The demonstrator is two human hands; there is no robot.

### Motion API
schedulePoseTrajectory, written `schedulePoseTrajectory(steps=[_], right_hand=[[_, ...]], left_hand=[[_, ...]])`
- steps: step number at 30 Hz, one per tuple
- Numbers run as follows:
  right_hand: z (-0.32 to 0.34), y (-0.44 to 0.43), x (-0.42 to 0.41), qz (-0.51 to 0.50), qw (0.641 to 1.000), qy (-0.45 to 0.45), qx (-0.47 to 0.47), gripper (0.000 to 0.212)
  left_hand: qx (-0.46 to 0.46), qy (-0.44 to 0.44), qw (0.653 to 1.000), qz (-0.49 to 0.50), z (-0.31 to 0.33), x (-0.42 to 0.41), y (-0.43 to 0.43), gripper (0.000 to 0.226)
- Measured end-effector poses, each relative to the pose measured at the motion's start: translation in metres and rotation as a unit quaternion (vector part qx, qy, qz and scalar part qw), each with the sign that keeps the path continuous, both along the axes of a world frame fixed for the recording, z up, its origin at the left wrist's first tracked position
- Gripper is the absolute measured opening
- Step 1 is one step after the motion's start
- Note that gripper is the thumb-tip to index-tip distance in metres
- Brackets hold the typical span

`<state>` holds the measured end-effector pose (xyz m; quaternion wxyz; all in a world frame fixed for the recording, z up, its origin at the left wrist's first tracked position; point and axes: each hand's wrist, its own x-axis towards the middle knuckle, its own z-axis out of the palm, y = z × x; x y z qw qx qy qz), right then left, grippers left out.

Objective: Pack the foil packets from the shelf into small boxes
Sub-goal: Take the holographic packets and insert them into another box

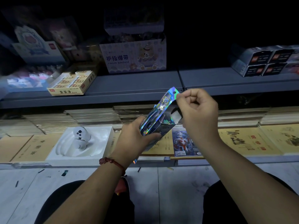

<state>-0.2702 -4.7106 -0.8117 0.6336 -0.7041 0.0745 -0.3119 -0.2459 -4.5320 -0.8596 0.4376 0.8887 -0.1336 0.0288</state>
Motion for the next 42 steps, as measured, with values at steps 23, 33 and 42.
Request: schedulePoseTrajectory(steps=[23, 33, 42], right_hand=[[-0.005, 0.012, -0.001, 0.085, 0.995, 0.050, -0.020, 0.014], [0.006, -0.002, 0.001, 0.031, 0.999, 0.019, 0.001, 0.023], [0.008, -0.027, 0.006, -0.053, 0.998, -0.032, -0.001, 0.029]], left_hand=[[0.010, -0.017, 1.000, 0.003, 0.001, -0.001, -0.003, 0.037], [-0.012, 0.007, 1.000, 0.013, 0.002, 0.000, -0.001, 0.030], [-0.032, 0.013, 0.999, 0.019, 0.003, 0.000, -0.001, 0.036]])
